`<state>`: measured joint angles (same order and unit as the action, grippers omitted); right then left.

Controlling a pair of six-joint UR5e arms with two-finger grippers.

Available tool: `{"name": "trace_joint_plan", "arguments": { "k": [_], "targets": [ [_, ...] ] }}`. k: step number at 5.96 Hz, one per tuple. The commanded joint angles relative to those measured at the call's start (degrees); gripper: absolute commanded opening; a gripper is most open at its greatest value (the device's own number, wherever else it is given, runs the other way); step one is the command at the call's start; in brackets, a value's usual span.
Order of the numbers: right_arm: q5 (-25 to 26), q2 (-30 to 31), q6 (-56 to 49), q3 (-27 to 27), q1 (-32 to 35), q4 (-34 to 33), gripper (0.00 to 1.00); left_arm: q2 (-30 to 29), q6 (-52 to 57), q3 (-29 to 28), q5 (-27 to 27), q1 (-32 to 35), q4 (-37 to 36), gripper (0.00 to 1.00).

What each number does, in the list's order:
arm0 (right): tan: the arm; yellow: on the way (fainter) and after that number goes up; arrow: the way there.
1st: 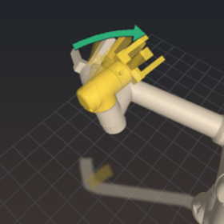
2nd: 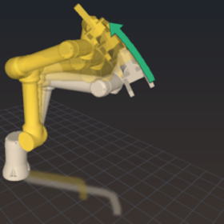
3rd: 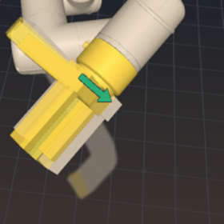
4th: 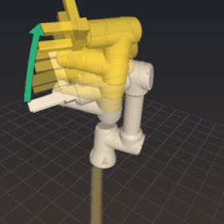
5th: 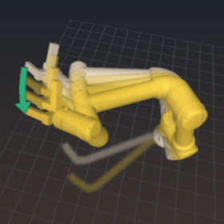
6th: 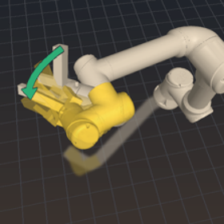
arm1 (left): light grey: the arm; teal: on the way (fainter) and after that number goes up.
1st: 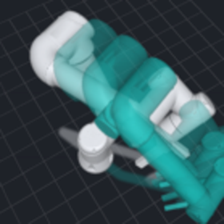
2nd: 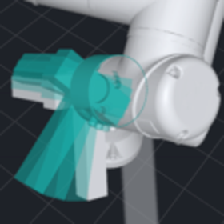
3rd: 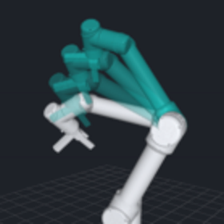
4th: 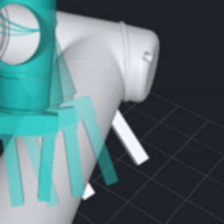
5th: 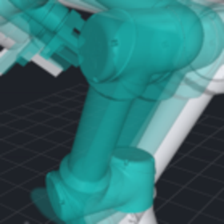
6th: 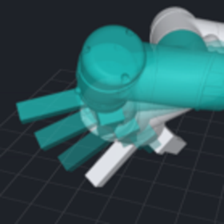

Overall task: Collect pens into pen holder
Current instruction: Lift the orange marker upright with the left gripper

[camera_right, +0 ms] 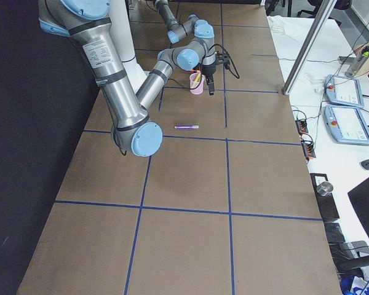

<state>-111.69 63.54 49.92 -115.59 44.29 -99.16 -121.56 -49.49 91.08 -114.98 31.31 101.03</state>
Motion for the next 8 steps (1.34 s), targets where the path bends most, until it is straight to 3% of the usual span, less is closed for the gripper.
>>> {"name": "trace_joint_plan", "arguments": {
  "k": [1,2,4,6,7,8],
  "targets": [
    [-0.1,0.0,0.0,0.01,0.0,0.02,1.0,0.09,-0.08,0.32,0.02,0.07,-0.13,0.0],
    [-0.1,0.0,-0.09,0.01,0.18,0.02,1.0,0.18,-0.08,2.15,-0.07,1.46,-0.05,0.0],
    [-3.33,0.88,-0.17,0.19,1.84,0.02,1.0,1.84,0.7,12.75,-0.33,6.72,0.04,0.0],
    [-5.55,2.36,-0.09,0.8,3.25,0.36,1.0,1.85,-0.16,22.52,-0.16,7.8,3.96,0.0],
    [-5.47,3.16,0.0,0.72,3.25,0.54,1.0,3.24,-1.56,22.21,-0.16,7.98,14.18,0.0],
    [-5.55,3.34,0.0,0.37,3.25,0.54,1.0,4.82,-3.49,17.51,-0.07,7.8,29.85,0.0]
  ]
}}
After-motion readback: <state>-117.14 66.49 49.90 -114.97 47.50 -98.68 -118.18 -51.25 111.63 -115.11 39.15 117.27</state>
